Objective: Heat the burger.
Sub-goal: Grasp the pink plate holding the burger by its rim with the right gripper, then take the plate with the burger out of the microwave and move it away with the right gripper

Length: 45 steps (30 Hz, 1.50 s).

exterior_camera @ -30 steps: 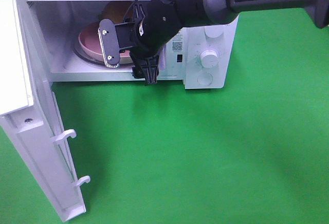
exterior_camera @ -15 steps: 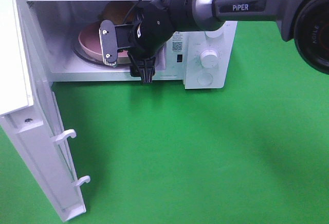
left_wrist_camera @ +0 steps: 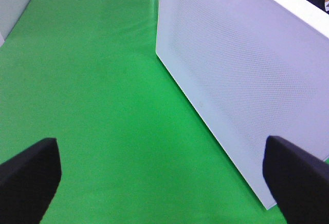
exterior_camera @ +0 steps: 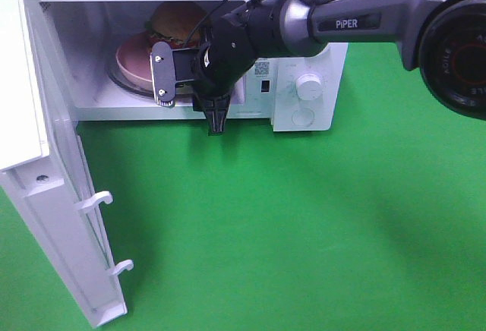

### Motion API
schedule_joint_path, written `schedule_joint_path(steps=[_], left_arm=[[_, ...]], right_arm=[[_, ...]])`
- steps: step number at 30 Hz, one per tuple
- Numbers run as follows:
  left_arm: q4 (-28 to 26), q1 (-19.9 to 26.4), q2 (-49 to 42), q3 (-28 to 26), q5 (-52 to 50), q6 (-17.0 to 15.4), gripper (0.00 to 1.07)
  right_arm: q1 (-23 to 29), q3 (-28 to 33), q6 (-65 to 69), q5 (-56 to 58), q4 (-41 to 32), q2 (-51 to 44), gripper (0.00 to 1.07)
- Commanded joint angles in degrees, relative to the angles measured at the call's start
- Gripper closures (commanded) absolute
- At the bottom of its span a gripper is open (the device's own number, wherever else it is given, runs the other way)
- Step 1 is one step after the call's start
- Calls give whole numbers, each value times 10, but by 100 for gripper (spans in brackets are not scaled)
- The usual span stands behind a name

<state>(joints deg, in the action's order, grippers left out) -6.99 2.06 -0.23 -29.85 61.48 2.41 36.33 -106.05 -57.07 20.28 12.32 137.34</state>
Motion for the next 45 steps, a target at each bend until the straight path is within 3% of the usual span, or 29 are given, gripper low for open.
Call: schedule_joint_path(steps=[1,2,6,21,27,45], left_arm=[[-2,0,-3,2,-5,-1,7],[-2,0,-3,2,-5,-1,7],[-2,0,-3,2,-5,-1,7],[-2,0,-3,2,-5,-1,7],[-1,0,-3,2,-5,-1,7],[-2,0,-3,2,-5,-1,7]], right_arm=[[-1,-7,2,3,-5,-10,83],[0,-7,2,10,-7,-14,95],[6,-7,2,21,-9,-24,107],[19,10,-65,61,-9,-62,107],[20,90,-90,-6,-7,-108,107],[20,219,-117,-82,42,-174,107]])
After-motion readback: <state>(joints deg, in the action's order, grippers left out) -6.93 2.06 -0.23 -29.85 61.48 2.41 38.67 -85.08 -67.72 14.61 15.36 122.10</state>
